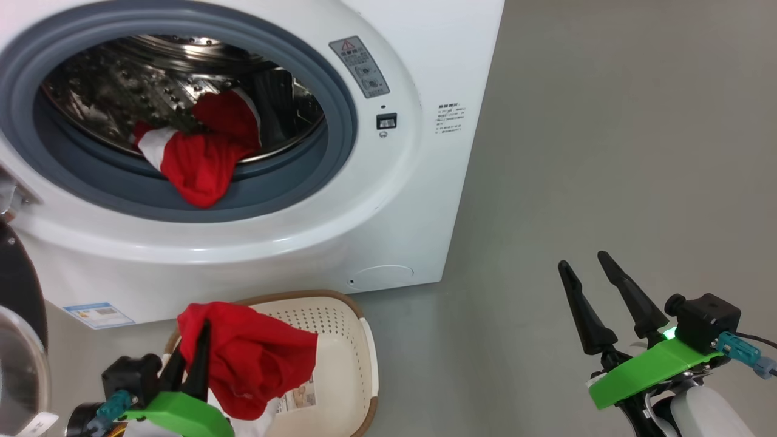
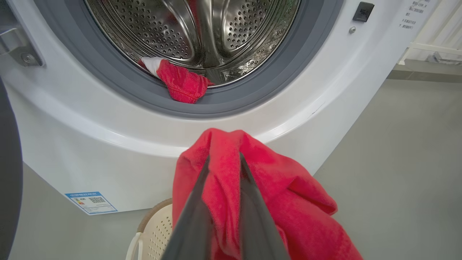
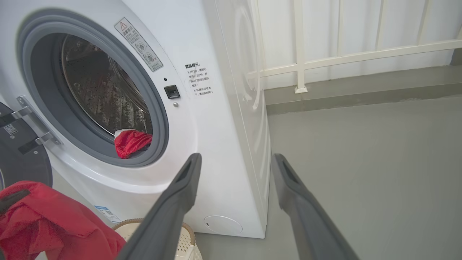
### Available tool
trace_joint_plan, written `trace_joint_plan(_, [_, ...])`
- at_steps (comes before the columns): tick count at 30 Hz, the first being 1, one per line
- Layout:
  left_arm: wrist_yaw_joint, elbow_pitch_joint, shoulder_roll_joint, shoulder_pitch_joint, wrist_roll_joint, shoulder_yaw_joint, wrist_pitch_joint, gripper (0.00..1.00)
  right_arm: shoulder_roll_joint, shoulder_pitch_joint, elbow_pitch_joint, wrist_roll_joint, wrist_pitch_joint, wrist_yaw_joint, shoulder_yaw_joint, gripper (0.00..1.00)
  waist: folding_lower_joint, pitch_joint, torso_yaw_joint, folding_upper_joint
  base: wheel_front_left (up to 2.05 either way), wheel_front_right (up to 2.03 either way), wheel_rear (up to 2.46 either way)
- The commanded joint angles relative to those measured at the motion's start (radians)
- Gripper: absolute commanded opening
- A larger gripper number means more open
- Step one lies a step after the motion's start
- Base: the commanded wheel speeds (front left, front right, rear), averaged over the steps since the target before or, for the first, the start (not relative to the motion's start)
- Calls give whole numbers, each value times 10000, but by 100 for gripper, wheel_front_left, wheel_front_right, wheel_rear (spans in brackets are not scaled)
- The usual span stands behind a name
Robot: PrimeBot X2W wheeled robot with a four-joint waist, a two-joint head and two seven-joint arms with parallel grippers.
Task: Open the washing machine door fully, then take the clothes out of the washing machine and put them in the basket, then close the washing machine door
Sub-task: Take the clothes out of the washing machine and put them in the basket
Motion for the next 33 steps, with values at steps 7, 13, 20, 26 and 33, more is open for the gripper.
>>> trace_joint_plan(7, [-639,2194,-172,-1426,87,360,-210,0,-161,-468,-203,91,-120,27,339,100,0,406,-243,-1,0,0,0])
trace_joint_plan(13, [-1027,4066,-434,-2107,159,449,-221,0,-66,-582,-201,69,-120,27,412,100,0,603,-551,-1,0,0,0])
trace_joint_plan(20, [-1303,5577,-566,-2839,497,623,-224,0,46,-662,-256,28,-120,27,388,100,0,861,-946,-1,0,0,0])
trace_joint_plan(26, [-1451,6886,-694,-3354,641,643,-224,0,159,-740,-296,-24,-120,27,333,100,0,1054,-1240,-1,0,0,0])
trace_joint_plan(33, [-1597,7752,-807,-3759,761,637,-225,0,234,-783,-342,-55,-120,27,265,100,0,1216,-1434,-1,0,0,0])
